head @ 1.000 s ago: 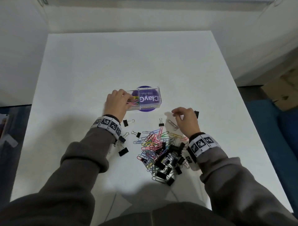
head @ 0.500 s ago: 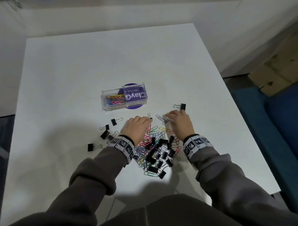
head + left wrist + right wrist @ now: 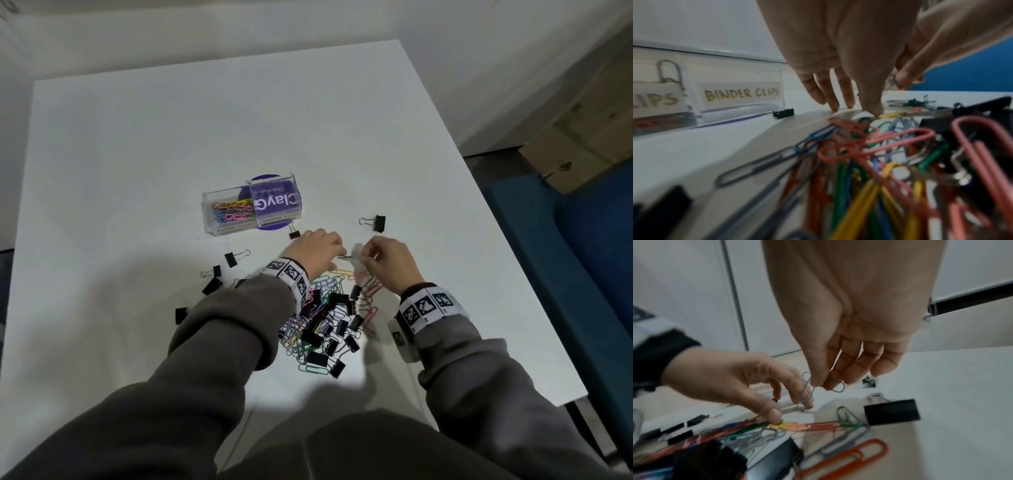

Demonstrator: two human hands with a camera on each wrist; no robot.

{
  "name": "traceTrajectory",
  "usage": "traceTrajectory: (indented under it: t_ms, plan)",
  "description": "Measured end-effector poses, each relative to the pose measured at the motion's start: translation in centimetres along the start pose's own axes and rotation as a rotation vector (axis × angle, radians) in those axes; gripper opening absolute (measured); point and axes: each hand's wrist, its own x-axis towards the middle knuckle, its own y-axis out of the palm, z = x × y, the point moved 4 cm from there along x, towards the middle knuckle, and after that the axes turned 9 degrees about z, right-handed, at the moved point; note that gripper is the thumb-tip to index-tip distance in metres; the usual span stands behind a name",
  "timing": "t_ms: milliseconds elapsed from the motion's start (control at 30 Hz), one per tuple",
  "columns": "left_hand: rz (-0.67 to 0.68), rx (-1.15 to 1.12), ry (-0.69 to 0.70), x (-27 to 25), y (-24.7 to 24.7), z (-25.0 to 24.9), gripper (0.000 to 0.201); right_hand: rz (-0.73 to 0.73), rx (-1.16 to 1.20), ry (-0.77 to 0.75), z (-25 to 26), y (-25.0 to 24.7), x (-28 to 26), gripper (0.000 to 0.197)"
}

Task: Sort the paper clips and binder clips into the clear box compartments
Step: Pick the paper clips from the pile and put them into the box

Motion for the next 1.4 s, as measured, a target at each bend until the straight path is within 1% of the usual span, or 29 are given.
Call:
traceTrajectory:
  t_ms: [67,100,167,233,267,367,433,500,600,733,800,867,933,967,1000,1067,1133,1167,1200,1233,1400]
  plan:
    - [-0.021,0.009,0.010,0.5,0.2,-0.3,0.022,0.045,0.002,0.022,-0.4,-0.3,-0.4,0.013]
    - [-0.032,0.005,0.009,0.6,0.3,-0.3,0.018,0.054,-0.013,0.036,-0.7,-0.4,-0.6,0.012]
    - [-0.033,-0.021,-0.003,0.5,0.7,0.0,0.016,0.026,-0.038,0.085,-1.5,-0.7,-1.0,0.006]
    - [-0.043,-0.074,-0.026,0.1,1.1,0.6,0.018,0.006,-0.054,0.133,-2.3,-0.8,-1.3,0.017]
    - [-0.057,-0.111,-0.038,-0.3,1.2,1.0,0.021,0.007,-0.065,0.149,-2.5,-0.7,-1.5,0.018]
    - [-0.082,-0.219,-0.066,-1.7,1.8,1.8,0.032,-0.006,-0.179,0.143,-2.2,0.1,-1.8,0.014]
    - [-0.065,-0.217,-0.071,-2.3,2.3,1.8,0.037,-0.020,-0.313,0.129,-1.7,0.7,-1.7,0.016]
    - [-0.084,-0.184,-0.081,-2.4,2.5,1.6,0.037,-0.028,-0.400,0.124,-1.4,1.1,-1.4,0.016]
    - [-0.121,-0.190,-0.084,-2.1,2.3,0.8,0.031,-0.026,-0.483,0.121,-0.8,1.6,-1.2,0.016]
    - [-0.110,-0.260,-0.086,-1.5,1.9,-0.3,0.014,-0.027,-0.550,0.071,-0.7,2.3,-1.3,0.014]
    - [-0.125,-0.359,-0.136,-1.8,1.4,0.1,0.007,-0.046,-0.611,0.029,-0.6,2.4,-1.5,0.013]
    - [-0.159,-0.531,-0.221,-2.6,1.3,1.2,0.005,-0.025,-0.662,-0.009,-0.6,2.4,-1.7,0.017]
    - [-0.200,-0.679,-0.291,-3.5,1.4,2.5,0.013,0.010,-0.714,-0.025,-0.3,2.4,-2.0,0.024]
    - [-0.205,-0.746,-0.320,-3.9,1.5,3.1,0.018,0.002,-0.747,-0.026,-0.2,2.4,-2.0,0.030]
    - [-0.196,-0.819,-0.348,-4.3,1.6,3.6,0.022,0.010,-0.761,-0.023,-0.3,2.4,-2.0,0.036]
    - [-0.153,-0.948,-0.408,-4.8,1.9,4.2,0.026,0.000,-0.757,-0.032,-0.5,2.6,-1.8,0.041]
    - [-0.074,-1.012,-0.447,-4.9,2.2,4.1,0.025,-0.003,-0.729,-0.031,-0.1,2.5,-1.9,0.034]
    - [-0.030,-1.032,-0.446,-4.8,2.4,3.8,0.022,0.013,-0.704,-0.022,0.0,2.4,-1.9,0.026]
    - [0.008,-1.035,-0.445,-4.7,2.6,3.5,0.020,0.030,-0.672,-0.021,0.1,2.4,-1.9,0.017]
    - [0.035,-1.006,-0.443,-4.7,2.7,3.2,0.020,0.033,-0.633,-0.025,0.1,2.3,-1.7,0.014]
    - [0.040,-0.572,-0.455,-4.6,2.6,2.0,0.027,-0.029,-0.406,-0.032,0.8,1.2,-0.8,0.022]
